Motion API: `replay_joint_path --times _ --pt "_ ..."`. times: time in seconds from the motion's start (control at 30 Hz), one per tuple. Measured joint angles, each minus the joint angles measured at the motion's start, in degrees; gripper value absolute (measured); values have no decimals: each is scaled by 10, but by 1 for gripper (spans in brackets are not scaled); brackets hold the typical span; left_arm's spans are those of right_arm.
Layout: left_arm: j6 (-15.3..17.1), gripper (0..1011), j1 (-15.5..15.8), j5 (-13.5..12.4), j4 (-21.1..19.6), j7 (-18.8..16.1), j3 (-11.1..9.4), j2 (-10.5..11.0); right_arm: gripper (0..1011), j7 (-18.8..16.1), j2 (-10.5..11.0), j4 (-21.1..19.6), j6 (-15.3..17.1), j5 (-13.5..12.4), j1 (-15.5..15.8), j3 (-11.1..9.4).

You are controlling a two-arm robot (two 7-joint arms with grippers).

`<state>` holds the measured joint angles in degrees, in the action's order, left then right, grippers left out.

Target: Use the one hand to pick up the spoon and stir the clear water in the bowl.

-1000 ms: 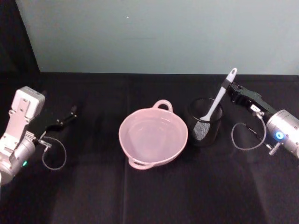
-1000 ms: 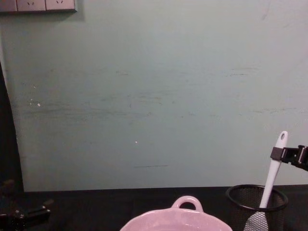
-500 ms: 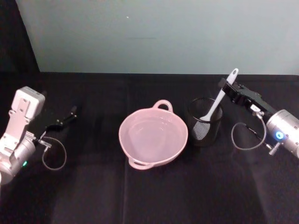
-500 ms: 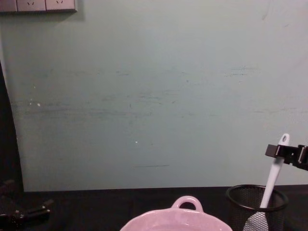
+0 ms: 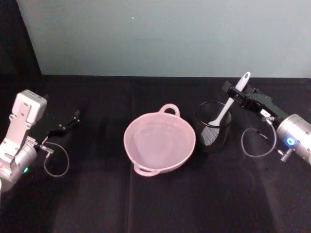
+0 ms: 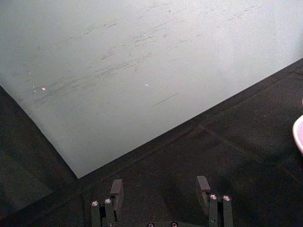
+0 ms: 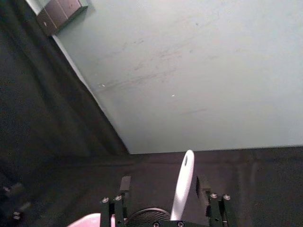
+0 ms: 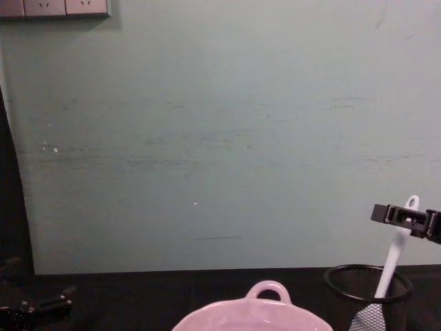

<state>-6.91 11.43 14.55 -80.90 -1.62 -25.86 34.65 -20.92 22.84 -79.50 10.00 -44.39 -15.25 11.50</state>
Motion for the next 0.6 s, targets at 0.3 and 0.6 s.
replay_joint_path --times 0.3,0.6 --pt "0 1011 0 0 0 0 0 0 1002 66 38 -25 -57 124 6 32" --pt "0 1011 0 0 0 0 0 0 1002 132 72 -63 -107 245 48 33"
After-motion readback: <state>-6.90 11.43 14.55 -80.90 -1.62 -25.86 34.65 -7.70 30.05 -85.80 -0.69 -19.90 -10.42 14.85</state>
